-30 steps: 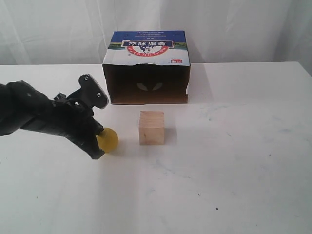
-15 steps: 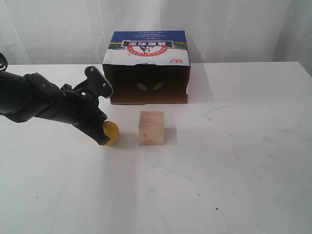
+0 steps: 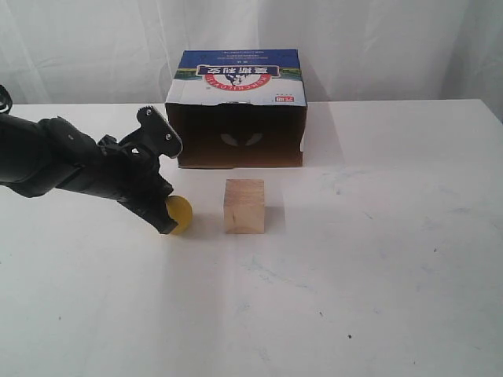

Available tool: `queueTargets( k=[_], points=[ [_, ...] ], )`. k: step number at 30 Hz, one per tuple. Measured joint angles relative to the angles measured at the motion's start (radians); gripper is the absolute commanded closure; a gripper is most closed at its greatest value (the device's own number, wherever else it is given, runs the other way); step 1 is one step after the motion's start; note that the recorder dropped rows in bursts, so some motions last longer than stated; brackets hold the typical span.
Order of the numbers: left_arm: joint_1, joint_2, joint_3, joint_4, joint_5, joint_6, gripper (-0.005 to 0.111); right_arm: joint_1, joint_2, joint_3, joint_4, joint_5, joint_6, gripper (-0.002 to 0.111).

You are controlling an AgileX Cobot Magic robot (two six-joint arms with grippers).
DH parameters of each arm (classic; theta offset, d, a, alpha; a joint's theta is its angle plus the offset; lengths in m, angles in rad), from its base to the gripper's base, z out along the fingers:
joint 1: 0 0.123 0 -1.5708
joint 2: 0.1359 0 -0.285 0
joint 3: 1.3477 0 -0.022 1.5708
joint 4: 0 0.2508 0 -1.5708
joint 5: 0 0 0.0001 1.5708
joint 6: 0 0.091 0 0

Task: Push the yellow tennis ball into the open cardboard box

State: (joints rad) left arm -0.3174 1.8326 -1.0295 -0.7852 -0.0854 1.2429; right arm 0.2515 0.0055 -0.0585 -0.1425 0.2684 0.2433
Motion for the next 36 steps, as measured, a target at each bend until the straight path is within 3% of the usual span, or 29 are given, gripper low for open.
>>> queueTargets(
  k=[17,36],
  points=[
    [-0.019,-0.073,0.023,0.057,0.053,0.0,0.107,0.0,0.0,0.0,0.0,0.0,0.0,0.108],
    [-0.019,-0.149,0.044,0.083,0.025,0.066,0.107,0.0,0.0,0.0,0.0,0.0,0.0,0.108]
  ],
)
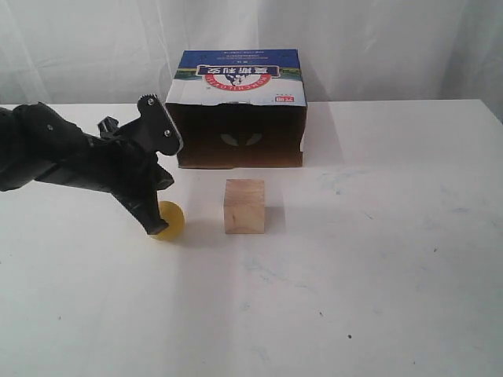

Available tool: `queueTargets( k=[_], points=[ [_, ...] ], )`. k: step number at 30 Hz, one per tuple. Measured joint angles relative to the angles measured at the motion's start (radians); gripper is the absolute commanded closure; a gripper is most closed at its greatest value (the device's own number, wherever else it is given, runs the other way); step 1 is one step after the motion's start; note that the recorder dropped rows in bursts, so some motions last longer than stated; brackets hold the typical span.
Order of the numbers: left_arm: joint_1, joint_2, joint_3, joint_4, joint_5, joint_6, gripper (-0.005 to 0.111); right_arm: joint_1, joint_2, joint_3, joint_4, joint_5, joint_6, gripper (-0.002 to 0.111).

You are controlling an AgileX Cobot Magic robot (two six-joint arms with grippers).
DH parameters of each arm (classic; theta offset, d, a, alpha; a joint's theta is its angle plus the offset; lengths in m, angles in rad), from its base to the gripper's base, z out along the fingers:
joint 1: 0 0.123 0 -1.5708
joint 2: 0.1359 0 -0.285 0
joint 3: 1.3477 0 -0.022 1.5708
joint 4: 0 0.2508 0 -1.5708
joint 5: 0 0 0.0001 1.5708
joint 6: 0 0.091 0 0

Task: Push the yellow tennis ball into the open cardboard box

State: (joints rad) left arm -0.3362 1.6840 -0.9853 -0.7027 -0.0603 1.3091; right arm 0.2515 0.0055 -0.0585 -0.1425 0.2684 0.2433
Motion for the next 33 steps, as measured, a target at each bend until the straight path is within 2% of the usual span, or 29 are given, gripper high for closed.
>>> queueTargets(
  k=[7,12,26,30,33],
  points=[
    [0.058,-0.071,0.12,0.014,-0.008,0.007,0.107,0.0,0.0,0.0,0.0,0.0,0.0,0.108],
    [0.07,-0.071,0.179,0.014,-0.009,0.007,0.107,0.0,0.0,0.0,0.0,0.0,0.0,0.108],
    [0.068,-0.013,0.148,0.017,-0.004,-0.025,0.107,0.0,0.0,0.0,0.0,0.0,0.0,0.108],
    [0.06,-0.038,0.148,0.017,0.06,-0.086,0.107,0.0,0.0,0.0,0.0,0.0,0.0,0.108],
    [0.03,-0.066,0.148,0.017,0.121,-0.151,0.107,0.0,0.0,0.0,0.0,0.0,0.0,0.108]
  ],
)
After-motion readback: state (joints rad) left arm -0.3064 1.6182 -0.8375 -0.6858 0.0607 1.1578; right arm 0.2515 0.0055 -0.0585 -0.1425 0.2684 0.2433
